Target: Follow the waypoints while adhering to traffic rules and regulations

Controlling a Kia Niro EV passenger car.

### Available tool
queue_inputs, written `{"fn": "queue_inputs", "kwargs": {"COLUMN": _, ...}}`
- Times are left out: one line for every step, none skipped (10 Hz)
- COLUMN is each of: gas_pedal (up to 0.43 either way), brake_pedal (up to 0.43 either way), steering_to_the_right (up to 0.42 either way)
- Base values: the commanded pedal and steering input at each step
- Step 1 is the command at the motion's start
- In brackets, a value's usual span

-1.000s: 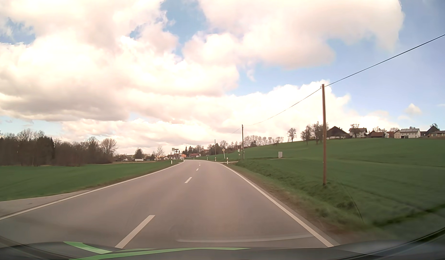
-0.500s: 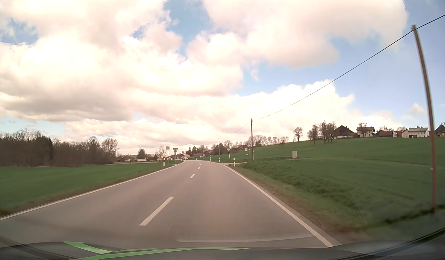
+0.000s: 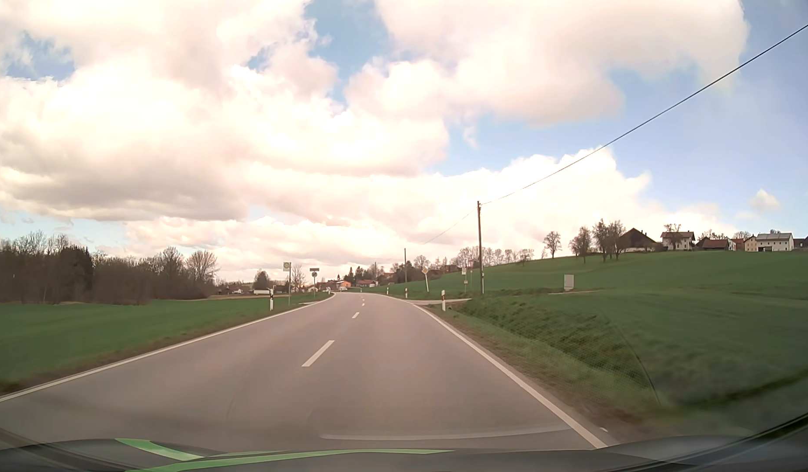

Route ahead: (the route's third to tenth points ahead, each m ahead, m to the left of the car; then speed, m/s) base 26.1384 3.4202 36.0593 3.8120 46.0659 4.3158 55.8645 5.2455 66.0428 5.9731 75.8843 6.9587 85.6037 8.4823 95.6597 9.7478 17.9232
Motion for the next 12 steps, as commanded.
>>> {"fn": "queue_inputs", "kwargs": {"gas_pedal": 0.169, "brake_pedal": 0.000, "steering_to_the_right": -0.008}}
{"fn": "queue_inputs", "kwargs": {"gas_pedal": 0.169, "brake_pedal": 0.000, "steering_to_the_right": -0.008}}
{"fn": "queue_inputs", "kwargs": {"gas_pedal": 0.169, "brake_pedal": 0.000, "steering_to_the_right": -0.008}}
{"fn": "queue_inputs", "kwargs": {"gas_pedal": 0.169, "brake_pedal": 0.000, "steering_to_the_right": -0.008}}
{"fn": "queue_inputs", "kwargs": {"gas_pedal": 0.169, "brake_pedal": 0.000, "steering_to_the_right": -0.007}}
{"fn": "queue_inputs", "kwargs": {"gas_pedal": 0.169, "brake_pedal": 0.000, "steering_to_the_right": -0.008}}
{"fn": "queue_inputs", "kwargs": {"gas_pedal": 0.169, "brake_pedal": 0.000, "steering_to_the_right": -0.007}}
{"fn": "queue_inputs", "kwargs": {"gas_pedal": 0.169, "brake_pedal": 0.000, "steering_to_the_right": -0.006}}
{"fn": "queue_inputs", "kwargs": {"gas_pedal": 0.169, "brake_pedal": 0.000, "steering_to_the_right": -0.006}}
{"fn": "queue_inputs", "kwargs": {"gas_pedal": 0.169, "brake_pedal": 0.000, "steering_to_the_right": -0.006}}
{"fn": "queue_inputs", "kwargs": {"gas_pedal": 0.177, "brake_pedal": 0.000, "steering_to_the_right": -0.006}}
{"fn": "queue_inputs", "kwargs": {"gas_pedal": 0.177, "brake_pedal": 0.000, "steering_to_the_right": -0.006}}
